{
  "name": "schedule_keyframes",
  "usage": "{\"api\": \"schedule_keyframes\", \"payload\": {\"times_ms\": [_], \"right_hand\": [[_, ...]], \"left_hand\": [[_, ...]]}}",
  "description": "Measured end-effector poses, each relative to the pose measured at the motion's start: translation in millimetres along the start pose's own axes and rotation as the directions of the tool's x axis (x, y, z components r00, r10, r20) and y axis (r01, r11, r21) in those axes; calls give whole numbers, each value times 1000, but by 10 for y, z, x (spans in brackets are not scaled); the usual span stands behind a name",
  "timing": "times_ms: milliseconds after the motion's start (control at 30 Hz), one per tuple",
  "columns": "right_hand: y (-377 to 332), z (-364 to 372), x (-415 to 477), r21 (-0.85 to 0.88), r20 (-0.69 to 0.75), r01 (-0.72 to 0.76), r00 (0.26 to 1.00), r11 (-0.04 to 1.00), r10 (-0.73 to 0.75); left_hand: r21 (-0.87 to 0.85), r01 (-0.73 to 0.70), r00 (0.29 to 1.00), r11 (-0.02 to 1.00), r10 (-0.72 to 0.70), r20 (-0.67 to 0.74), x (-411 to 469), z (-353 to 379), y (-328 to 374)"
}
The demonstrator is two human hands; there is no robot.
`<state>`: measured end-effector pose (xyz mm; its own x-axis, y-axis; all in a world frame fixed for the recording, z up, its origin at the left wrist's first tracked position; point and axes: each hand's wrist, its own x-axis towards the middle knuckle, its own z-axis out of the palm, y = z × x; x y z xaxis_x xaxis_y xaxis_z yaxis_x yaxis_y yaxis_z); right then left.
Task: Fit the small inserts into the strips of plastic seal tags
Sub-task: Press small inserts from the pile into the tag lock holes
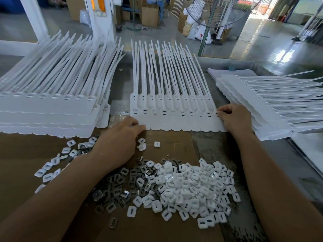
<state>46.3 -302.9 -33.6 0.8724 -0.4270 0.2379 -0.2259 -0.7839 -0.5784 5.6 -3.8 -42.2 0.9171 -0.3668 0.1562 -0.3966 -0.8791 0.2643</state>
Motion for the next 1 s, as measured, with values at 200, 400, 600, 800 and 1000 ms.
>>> {"api": "schedule_keyframes", "payload": {"times_ms": [200,400,600,800,1000], "right_hand": [[-22,-11,-50,-160,53,81,996,984,-74],[-44,-24,-46,-354,129,133,987,926,-92],[-34,15,-64,-369,129,148,986,918,-107],[-24,28,2,-43,52,-97,994,994,99],[-57,-9,64,106,113,-197,976,975,185]], "left_hand": [[-3,-3,1000,1000,3,2,-19,1,-20],[1,-1,1000,1000,1,6,-20,8,-10],[23,4,1000,1000,-5,26,-25,12,-18],[28,-9,1000,1000,8,30,-17,11,-23],[19,-16,1000,1000,16,14,-13,16,-27]]}}
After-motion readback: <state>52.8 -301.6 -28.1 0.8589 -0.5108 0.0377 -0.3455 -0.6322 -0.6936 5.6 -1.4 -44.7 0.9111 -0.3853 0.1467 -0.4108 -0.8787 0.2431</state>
